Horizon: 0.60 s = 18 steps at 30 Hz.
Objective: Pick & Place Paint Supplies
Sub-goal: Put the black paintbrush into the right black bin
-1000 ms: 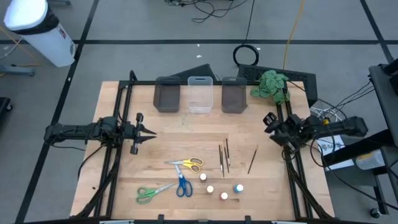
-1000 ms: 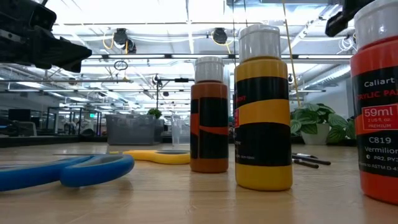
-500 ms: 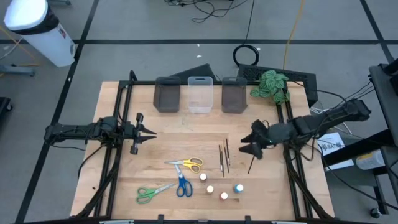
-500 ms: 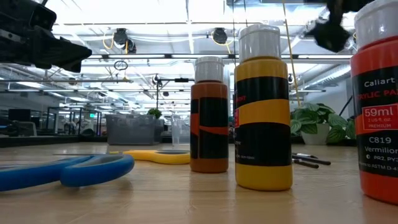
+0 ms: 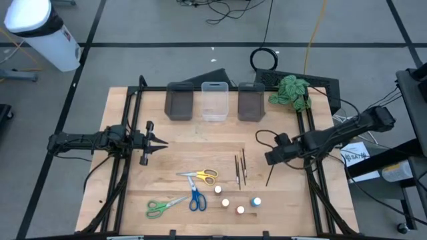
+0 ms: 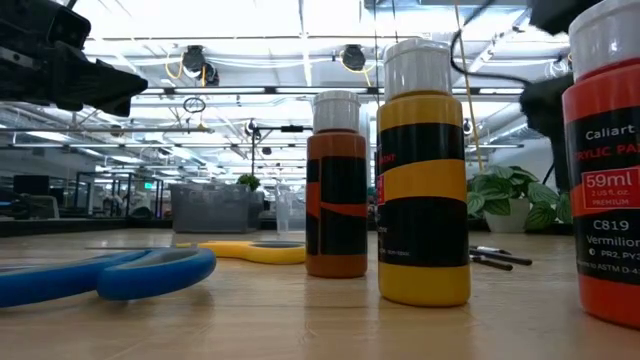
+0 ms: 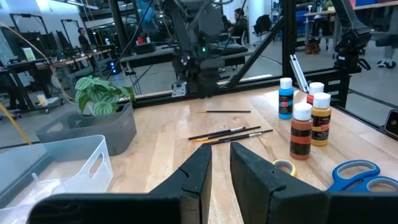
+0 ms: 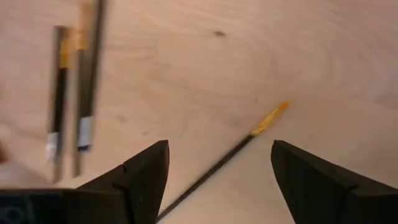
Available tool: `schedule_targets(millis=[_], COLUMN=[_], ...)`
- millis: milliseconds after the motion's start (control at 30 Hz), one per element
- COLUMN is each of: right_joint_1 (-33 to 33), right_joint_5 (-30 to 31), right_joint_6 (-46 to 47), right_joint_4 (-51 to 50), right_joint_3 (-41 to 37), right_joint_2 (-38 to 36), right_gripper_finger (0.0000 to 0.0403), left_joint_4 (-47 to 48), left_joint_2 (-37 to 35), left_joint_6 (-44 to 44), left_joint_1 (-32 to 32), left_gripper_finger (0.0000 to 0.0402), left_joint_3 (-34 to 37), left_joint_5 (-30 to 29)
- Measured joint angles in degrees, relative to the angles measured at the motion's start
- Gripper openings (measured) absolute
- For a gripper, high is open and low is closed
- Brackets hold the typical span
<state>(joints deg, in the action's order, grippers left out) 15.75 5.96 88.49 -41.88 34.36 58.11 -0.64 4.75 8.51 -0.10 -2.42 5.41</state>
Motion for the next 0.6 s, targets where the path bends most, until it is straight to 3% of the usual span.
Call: schedule_targets(millis=[167,400,600], right_joint_1=[0.0,0.0,-0.7], right_joint_5=[0.2,2.6,3.3], right_joint_6=[1.0,-2.3,-6.8], right_joint_4=[4.8,20.1,21.6], right_joint_3=[-5.4,-10.5,-10.7], right_joint_2=[0.8,3.7,4.0], right_gripper_finger=[0.0265,0.0265,0.0265], left_joint_4=[0.0,0.0,0.0], left_joint_2=[0.0,0.0,0.0], left_joint_6=[0.0,0.0,0.0], left_joint_1=[0.0,0.0,0.0], left_gripper_finger=[0.0072,0.0072,0.0072], left_joint_3=[0.0,0.0,0.0], left_joint_5=[0.0,0.0,0.0])
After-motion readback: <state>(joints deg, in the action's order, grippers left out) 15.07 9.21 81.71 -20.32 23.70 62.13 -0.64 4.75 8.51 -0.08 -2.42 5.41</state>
